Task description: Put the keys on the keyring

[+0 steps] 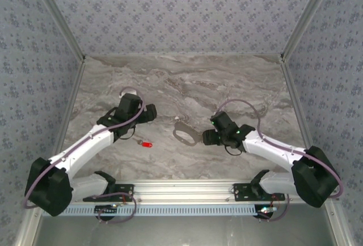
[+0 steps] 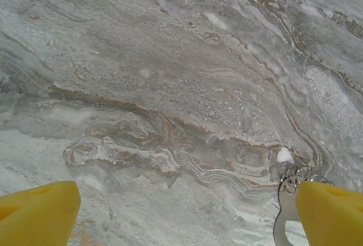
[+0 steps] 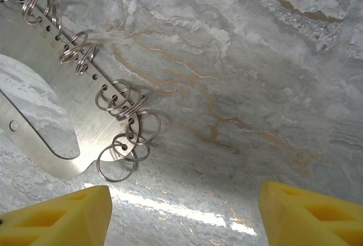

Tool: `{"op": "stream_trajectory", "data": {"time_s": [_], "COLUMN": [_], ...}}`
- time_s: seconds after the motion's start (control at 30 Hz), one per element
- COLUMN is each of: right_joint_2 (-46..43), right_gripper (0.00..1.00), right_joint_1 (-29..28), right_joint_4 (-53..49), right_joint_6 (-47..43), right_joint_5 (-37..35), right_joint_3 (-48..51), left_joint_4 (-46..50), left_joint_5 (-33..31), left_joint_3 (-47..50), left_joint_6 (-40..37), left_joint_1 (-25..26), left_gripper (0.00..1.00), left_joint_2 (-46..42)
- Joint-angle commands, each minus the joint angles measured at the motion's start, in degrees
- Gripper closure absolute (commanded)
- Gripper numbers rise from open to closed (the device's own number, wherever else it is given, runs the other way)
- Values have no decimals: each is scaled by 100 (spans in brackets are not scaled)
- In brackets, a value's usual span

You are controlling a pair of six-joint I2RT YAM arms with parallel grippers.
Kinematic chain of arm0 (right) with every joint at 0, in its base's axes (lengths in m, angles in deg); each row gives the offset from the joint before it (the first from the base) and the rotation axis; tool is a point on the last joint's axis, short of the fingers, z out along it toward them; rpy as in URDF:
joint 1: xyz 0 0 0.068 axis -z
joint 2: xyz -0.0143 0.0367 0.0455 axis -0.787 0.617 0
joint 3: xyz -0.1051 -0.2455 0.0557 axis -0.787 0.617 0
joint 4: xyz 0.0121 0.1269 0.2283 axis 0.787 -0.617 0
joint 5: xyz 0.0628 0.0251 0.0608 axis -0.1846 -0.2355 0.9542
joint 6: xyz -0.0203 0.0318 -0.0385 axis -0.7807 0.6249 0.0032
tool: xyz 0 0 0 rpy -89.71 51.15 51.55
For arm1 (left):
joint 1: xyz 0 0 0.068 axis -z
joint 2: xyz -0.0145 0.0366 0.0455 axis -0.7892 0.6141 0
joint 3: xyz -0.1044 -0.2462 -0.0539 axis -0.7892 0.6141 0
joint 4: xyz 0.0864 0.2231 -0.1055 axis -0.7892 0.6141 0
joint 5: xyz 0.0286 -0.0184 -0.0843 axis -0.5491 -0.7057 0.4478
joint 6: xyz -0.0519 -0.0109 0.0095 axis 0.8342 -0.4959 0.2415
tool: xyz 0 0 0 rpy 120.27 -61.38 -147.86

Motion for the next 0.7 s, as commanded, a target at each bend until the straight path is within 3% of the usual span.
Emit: {"op": "stream_trajectory", "data": {"time_s": [0.0,0.3,0.67], "right_joint_2": [5,319,1074], "right_gripper": [30,50,52], "right_joint_1": [-29,-193,-785], "right_joint_4": [-321,-45,54], "right_joint_6": [156,202,84], "right_joint_5": [-198,99,-189], "right_joint_3": [-106,-56,-489], "left_joint_4": [-173,-304,-464], "left_joint_5": [175,456,545], "left_joint_3": [-74,100,257], "left_joint_6": [-79,38,110], "left_joint_1": [36,39,43], "left_gripper": [2,2,2], "left_joint_2": [13,-40,-74]}}
